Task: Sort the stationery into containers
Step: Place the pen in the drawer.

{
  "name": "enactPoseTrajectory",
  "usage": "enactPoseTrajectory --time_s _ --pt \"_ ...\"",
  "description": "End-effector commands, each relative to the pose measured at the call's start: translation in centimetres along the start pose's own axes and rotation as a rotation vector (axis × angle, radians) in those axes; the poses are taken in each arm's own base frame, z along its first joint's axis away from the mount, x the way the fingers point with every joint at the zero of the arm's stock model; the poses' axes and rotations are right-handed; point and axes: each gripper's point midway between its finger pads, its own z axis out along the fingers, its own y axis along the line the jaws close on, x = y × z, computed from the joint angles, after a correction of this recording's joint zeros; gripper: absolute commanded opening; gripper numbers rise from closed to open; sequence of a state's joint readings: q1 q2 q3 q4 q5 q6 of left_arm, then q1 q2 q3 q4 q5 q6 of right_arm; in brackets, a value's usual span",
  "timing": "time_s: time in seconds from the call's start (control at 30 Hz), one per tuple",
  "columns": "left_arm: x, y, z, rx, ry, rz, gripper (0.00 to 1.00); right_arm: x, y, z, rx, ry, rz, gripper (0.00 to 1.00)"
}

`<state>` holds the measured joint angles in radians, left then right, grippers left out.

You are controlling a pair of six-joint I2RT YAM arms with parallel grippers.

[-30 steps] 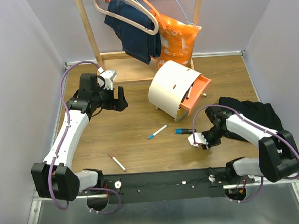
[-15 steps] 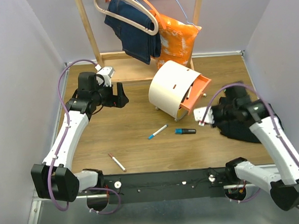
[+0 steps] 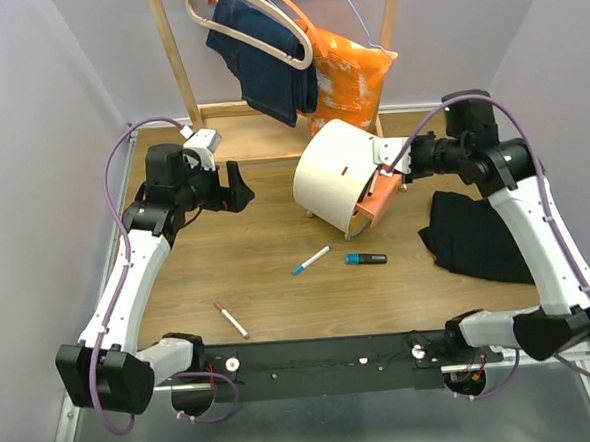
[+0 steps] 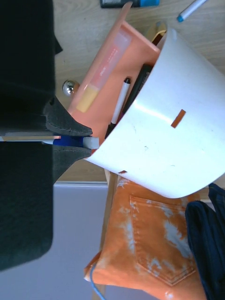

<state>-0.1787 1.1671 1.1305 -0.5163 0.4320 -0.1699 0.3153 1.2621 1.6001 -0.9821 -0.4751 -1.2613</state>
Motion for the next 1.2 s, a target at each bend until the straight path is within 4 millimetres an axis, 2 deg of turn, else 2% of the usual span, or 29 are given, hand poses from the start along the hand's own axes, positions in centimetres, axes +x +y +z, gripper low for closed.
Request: enactPoseTrajectory --time_s 0.0,0.23,0.53,0.6,0.63,0.67,0.7,0.73,0.83,1.0,1.1,1.13,1.17 --pt "0.0 -1.1 -1.1 0.032 -0.032 0.009 0.99 0.9 -0.9 1.2 -0.056 0.036 -0.218 0.04" --pt "1.0 -0.8 -1.7 0.019 -0.032 0.004 0.99 2.0 0.9 2.7 -0.152 0.040 -0.324 0.03" --pt "1.3 0.1 -1.9 -0.015 -0.030 -0.030 0.99 1.2 3.1 3.3 -0.221 -0.023 -0.284 0.07" --pt "1.3 0.1 -1.8 -0.015 -0.029 -0.032 0.99 1.2 3.7 3.5 -0.238 -0.026 -0.275 0.12" --pt "1.2 0.1 -1.8 -0.015 -0.030 -0.031 0.99 1.1 3.7 3.5 -0.232 -0.029 -0.275 0.25" --pt "1.3 0.1 -1.7 -0.014 -0.027 -0.034 0.99 1.3 4.2 3.7 -0.240 -0.030 -0.266 0.29" --pt "1.3 0.1 -1.7 -0.013 -0.026 -0.035 0.99 1.2 4.2 3.6 -0.233 -0.031 -0.266 0.33" --pt "1.1 0.1 -1.7 -0.012 -0.031 -0.032 0.99 1.1 3.9 3.6 -0.216 -0.032 -0.272 0.42" --pt "1.0 0.1 -1.5 -0.006 -0.027 -0.036 0.99 1.3 3.8 3.8 -0.195 -0.028 -0.255 0.53" --pt "0.9 -1.2 -1.4 0.057 -0.004 -0.014 0.99 0.4 2.8 2.9 -0.144 -0.033 -0.226 0.58" --pt "2.7 -2.9 -1.1 0.090 0.071 0.063 0.99 -0.8 1.4 1.7 -0.065 -0.053 -0.176 0.61" --pt "3.4 -3.2 -0.9 0.088 0.095 0.088 0.99 -1.6 0.2 1.3 -0.010 -0.071 -0.169 0.61" --pt "4.6 -5.1 -0.6 0.129 0.132 0.138 0.99 -2.2 -0.5 0.7 0.032 -0.084 -0.143 0.62"
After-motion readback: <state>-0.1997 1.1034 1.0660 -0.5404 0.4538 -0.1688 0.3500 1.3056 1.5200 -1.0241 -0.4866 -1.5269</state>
